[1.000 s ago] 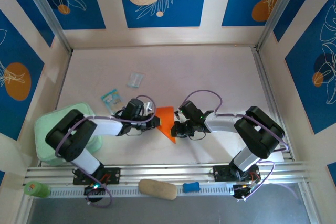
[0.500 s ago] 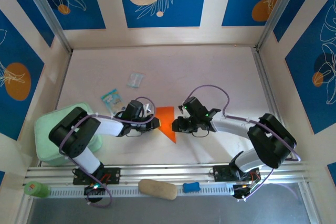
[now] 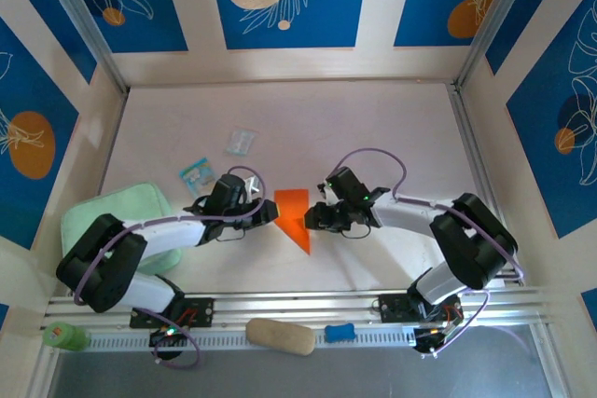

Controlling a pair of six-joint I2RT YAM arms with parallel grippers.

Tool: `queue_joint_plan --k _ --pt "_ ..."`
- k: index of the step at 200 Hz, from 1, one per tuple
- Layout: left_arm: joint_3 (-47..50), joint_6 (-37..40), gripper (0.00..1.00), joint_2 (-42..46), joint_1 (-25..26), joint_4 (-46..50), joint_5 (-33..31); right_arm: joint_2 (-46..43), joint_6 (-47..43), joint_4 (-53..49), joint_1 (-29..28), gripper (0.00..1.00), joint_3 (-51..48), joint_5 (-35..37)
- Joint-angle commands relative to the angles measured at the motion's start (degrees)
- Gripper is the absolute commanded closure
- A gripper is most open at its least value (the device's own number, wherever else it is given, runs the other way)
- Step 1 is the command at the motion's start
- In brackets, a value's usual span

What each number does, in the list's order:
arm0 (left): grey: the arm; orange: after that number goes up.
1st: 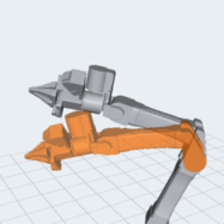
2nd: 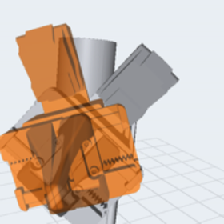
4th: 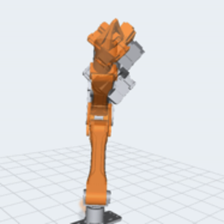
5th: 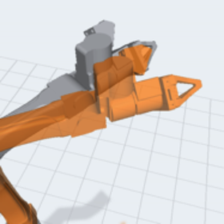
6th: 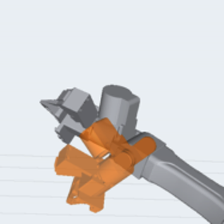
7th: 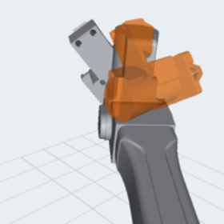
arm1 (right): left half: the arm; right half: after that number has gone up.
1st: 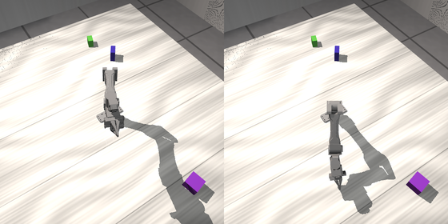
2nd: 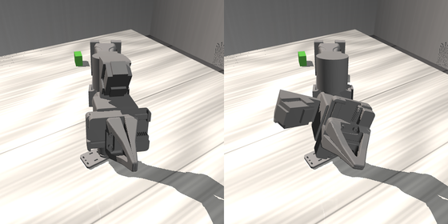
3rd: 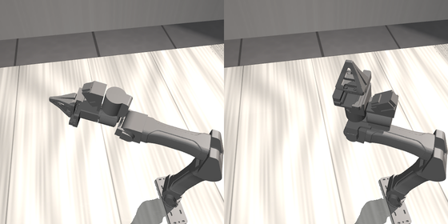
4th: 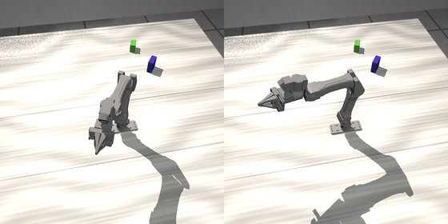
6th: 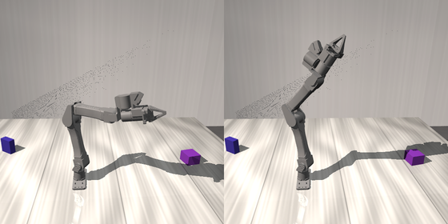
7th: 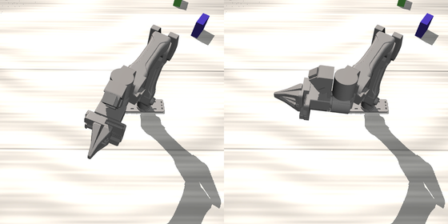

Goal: Fold a paper plane with a square sheet of paper (pick it up from the middle)
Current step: Fourth fold the wing at the center of the table.

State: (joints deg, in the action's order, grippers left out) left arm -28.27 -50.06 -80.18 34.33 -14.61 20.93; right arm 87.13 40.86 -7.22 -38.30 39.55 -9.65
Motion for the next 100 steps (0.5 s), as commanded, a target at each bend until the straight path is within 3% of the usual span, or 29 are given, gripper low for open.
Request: queue_joint_plan --k 1,21,55,77,100 --pt "1.00 -0.18 0.72 1.17 -1.14 0.83 0.24 1.82 -1.81 0.25 0.34 0.63 2.57 -2.92" --pt "1.02 -0.21 0.71 0.91 -1.96 1.05 1.28 2.31 -2.12 -0.52 0.34 0.65 3.86 -3.43" --pt "1.93 -1.00 0.71 1.25 -2.78 0.55 1.72 -3.99 -0.13 -1.83 0.40 0.65 1.01 2.76" --pt "1.65 -0.91 0.71 0.92 -3.17 0.46 2.07 -6.97 0.41 2.74 0.43 0.64 -1.79 -0.83" --pt "1.36 -1.25 0.70 0.26 -3.52 -0.23 2.64 -4.29 0.18 4.45 -0.15 0.63 -0.80 -4.93"
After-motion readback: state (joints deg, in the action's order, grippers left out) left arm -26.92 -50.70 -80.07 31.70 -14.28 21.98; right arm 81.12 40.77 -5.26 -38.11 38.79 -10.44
